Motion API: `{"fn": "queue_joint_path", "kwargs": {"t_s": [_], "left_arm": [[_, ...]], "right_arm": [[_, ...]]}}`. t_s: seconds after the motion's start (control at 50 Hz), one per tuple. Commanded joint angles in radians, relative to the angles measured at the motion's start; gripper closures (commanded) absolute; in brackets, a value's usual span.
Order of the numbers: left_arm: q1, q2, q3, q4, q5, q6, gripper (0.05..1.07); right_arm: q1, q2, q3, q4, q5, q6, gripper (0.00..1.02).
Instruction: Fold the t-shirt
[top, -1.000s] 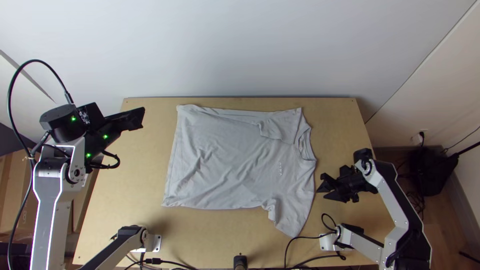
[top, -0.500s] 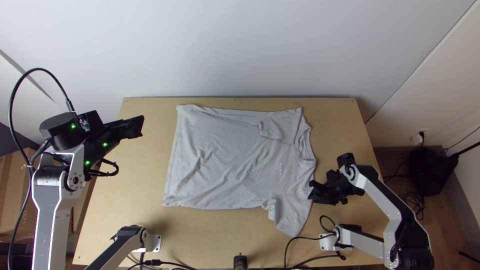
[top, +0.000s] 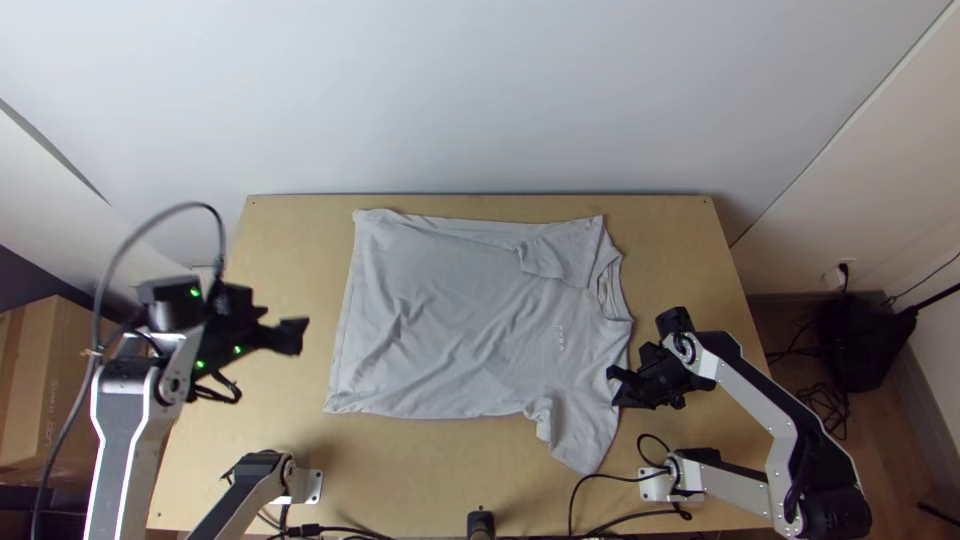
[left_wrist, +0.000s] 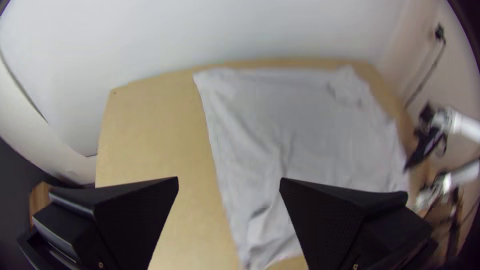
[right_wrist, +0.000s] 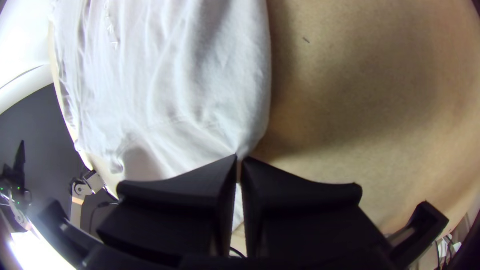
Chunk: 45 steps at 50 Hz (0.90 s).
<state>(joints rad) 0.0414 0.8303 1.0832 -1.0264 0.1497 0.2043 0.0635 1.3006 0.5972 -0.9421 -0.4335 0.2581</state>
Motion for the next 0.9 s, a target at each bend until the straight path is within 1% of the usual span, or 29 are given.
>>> {"fn": "queue_joint_path", "kwargs": {"t_s": [0.0, 0.06, 0.12, 0.18, 0.26, 0.38, 0.42, 0.46, 0.48, 0.66, 0.88], "left_arm": [[0.006, -0.048, -0.163, -0.054, -0.032, 0.228, 0.11], [0.006, -0.071, -0.218, -0.118, -0.033, 0.317, 0.11], [0.006, -0.111, -0.279, -0.126, -0.039, 0.388, 0.11], [0.0, -0.122, -0.315, -0.208, -0.073, 0.471, 0.11], [-0.005, -0.119, -0.358, -0.27, -0.085, 0.534, 0.11], [0.006, -0.117, -0.434, -0.23, -0.085, 0.609, 0.11], [0.006, -0.119, -0.454, -0.196, -0.085, 0.61, 0.12], [0.003, -0.115, -0.465, -0.198, -0.084, 0.612, 0.19], [-0.002, -0.115, -0.47, -0.195, -0.081, 0.613, 0.2], [-0.026, -0.08, -0.506, -0.135, -0.065, 0.603, 0.2], [-0.043, -0.028, -0.516, -0.107, -0.045, 0.595, 0.2]], "right_arm": [[0.007, -0.027, 0.001, -0.035, 0.016, 0.02, 1.0], [0.007, -0.043, 0.013, -0.047, 0.016, 0.026, 1.0], [0.007, -0.058, 0.026, -0.055, 0.016, 0.033, 1.0], [0.009, -0.07, 0.036, -0.064, 0.016, 0.038, 1.0], [0.012, -0.075, 0.053, -0.075, 0.016, 0.052, 1.0], [0.036, -0.077, 0.065, -0.078, 0.016, 0.084, 1.0], [0.045, -0.078, 0.067, -0.078, 0.016, 0.095, 1.0], [0.056, -0.081, 0.067, -0.078, 0.016, 0.105, 1.0], [0.064, -0.081, 0.065, -0.078, 0.016, 0.11, 1.0], [0.068, -0.084, 0.067, -0.078, 0.016, 0.124, 1.0], [0.071, -0.092, 0.064, -0.078, 0.018, 0.136, 1.0]]}}
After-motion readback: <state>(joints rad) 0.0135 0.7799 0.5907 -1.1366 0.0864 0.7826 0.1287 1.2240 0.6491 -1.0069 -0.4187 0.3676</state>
